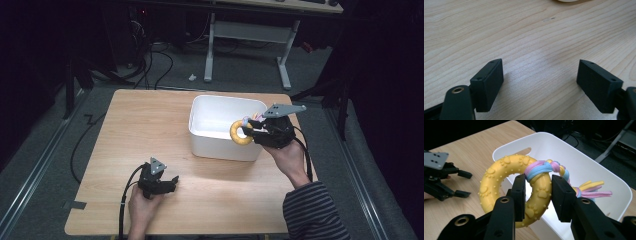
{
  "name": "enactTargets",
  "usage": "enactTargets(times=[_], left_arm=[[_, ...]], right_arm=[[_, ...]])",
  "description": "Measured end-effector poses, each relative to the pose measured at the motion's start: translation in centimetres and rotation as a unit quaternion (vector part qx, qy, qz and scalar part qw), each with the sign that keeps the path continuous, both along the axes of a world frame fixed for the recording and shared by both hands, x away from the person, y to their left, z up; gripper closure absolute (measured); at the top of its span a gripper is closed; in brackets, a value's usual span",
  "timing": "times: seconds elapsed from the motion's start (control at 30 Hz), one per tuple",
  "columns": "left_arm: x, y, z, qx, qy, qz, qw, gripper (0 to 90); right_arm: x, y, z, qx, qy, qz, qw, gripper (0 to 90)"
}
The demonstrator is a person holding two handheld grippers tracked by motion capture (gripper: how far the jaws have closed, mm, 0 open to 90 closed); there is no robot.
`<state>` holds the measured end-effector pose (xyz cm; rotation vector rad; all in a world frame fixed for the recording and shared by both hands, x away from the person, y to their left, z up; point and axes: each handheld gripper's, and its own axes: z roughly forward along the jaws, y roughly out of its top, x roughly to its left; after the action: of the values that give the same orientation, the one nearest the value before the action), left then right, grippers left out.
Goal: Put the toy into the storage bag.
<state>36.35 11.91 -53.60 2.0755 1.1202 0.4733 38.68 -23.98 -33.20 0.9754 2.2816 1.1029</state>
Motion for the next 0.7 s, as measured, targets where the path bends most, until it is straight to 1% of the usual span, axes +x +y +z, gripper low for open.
enactTargets(times=[0.07,0.1,0.2,0.23,0.3,0.33,0.37,0.43,0.5,0.57,0.6,0.7], left_arm=[[0.0,0.0,0.0,-0.002,0.001,0.000,1.0000,22.1],[0.0,0.0,0.0,0.002,0.001,-0.001,1.0000,21.5],[-0.2,0.0,0.0,0.002,0.001,-0.008,1.0000,20.4],[-0.1,0.1,0.0,-0.004,0.002,-0.006,1.0000,21.1],[0.0,0.3,0.0,-0.011,0.006,-0.002,0.9999,21.3],[0.0,0.3,0.0,-0.011,0.006,-0.002,0.9999,21.2],[-0.1,0.2,0.0,-0.007,0.002,-0.001,1.0000,21.2],[-0.1,0.1,0.0,0.001,0.000,-0.004,1.0000,21.0],[-0.1,0.0,0.0,0.002,0.000,-0.002,1.0000,20.8],[0.0,0.0,0.0,0.003,0.001,0.000,1.0000,20.8],[0.0,0.0,0.0,0.003,0.000,0.001,1.0000,20.8],[0.0,-0.1,0.0,0.003,-0.001,0.002,1.0000,20.8]], right_arm=[[0.6,-0.1,-0.4,-0.010,0.003,-0.001,0.9999,66.2],[1.0,-0.2,-0.5,-0.010,0.007,-0.002,0.9999,66.2],[2.3,-0.6,-0.8,-0.003,0.020,-0.009,0.9998,66.2],[2.6,-0.7,-0.8,-0.003,0.021,-0.010,0.9997,66.2],[3.0,-0.7,-0.8,-0.006,0.016,-0.014,0.9998,66.2],[3.1,-0.7,-0.9,-0.005,0.020,-0.017,0.9996,66.2],[3.3,-0.7,-0.9,-0.007,0.022,-0.016,0.9996,66.2],[3.7,-0.5,-0.9,-0.021,0.021,-0.024,0.9993,66.2],[3.9,-0.3,-1.2,-0.022,0.027,-0.031,0.9989,66.1],[4.1,-0.1,-1.5,-0.043,0.023,-0.039,0.9980,66.1],[4.2,-0.1,-1.8,-0.049,0.025,-0.044,0.9975,66.1],[4.8,0.1,-2.8,-0.055,0.041,-0.058,0.9960,66.1]])
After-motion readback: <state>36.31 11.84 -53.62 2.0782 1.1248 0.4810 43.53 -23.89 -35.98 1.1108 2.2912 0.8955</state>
